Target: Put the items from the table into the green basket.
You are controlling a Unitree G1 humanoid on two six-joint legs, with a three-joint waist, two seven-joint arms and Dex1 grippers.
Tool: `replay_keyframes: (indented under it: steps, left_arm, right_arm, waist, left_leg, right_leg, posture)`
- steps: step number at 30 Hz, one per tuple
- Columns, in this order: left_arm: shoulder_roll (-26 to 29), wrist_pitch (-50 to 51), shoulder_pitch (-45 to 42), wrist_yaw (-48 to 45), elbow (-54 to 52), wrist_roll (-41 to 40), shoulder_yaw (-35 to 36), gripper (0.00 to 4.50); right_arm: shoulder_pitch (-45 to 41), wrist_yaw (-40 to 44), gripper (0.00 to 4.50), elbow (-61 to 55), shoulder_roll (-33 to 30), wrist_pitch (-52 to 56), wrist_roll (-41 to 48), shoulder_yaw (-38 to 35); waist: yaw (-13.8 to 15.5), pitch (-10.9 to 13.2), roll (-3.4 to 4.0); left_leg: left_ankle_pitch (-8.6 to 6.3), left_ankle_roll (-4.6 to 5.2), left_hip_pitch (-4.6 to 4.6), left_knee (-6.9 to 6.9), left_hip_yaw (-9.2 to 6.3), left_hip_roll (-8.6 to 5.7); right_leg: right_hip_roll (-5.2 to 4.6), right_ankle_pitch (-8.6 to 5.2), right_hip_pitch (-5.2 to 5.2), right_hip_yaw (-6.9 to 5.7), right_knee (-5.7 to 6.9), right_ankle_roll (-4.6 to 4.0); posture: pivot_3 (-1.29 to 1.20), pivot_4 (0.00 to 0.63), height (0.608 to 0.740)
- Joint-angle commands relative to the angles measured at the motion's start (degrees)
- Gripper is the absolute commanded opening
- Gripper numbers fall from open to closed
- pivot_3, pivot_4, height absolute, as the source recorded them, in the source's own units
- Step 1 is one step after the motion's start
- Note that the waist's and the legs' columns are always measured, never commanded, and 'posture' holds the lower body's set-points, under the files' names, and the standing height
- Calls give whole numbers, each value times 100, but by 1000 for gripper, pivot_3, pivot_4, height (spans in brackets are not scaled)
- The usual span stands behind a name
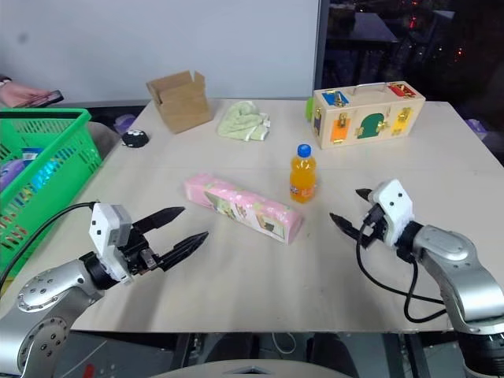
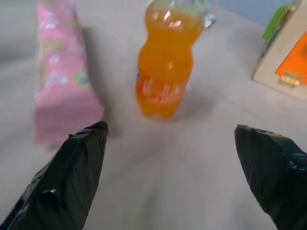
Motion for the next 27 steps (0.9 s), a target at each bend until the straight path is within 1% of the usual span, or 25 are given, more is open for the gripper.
replay_keyframes:
  steps: [1,6,9,14,15,21,27]
  left_arm:
    - [83,-93,-118,-28,-173,-54,-13,4421]
    - [19,-87,-248,-63,-234,-322,-44,4421]
    - [-6,-69,-274,-3,-360,-419,-84,4421]
    - [19,18,-231,70,-628,-637,-104,4421]
    - [27,13,-211,59,-651,-649,-104,4421]
    - [121,80,-282,227,-799,-770,-77,4421]
    - [159,96,-414,352,-750,-711,-173,4421]
  right_arm:
    - [-624,-416,4500,16,283,621,-21,253]
    - [-1268,-777,4500,351,870,985,-192,763]
    - [-1479,-972,4500,581,1149,1087,-266,836]
    - [-1670,-1084,4500,865,1285,1121,-420,924]
    - [-1696,-1093,4500,915,1301,1106,-442,929]
    - [-1846,-1192,4500,1264,1450,1005,-634,986]
    - [-2004,-1394,4500,1585,1633,945,-853,967]
  waist:
    - [6,1,1]
    - [55,0,1]
    - [113,0,1]
    - [223,0,1]
    - [283,0,1]
    - [297,-1,1]
    - [313,0,1]
  left_leg:
    - [0,0,-2,0,-2,0]
    - [0,0,-8,-2,-7,0]
    - [0,0,-12,-5,-7,0]
    - [0,0,-16,-5,-10,-2]
    - [0,1,-16,-5,-10,-2]
    - [0,1,-12,-5,-9,-1]
    - [0,1,-13,-5,-10,-1]
  right_leg:
    - [1,0,-1,-1,0,0]
    - [1,11,-4,-4,0,-18]
    - [2,14,-9,-4,0,-18]
    - [1,16,-12,-6,0,-19]
    - [1,16,-12,-7,0,-20]
    - [3,14,-11,-7,4,-22]
    - [4,15,-12,-7,4,-21]
  posture:
    - [156,0,740]
    - [191,0,740]
    - [213,0,740]
    - [237,0,740]
    - [237,0,740]
    - [255,0,740]
    - [256,0,740]
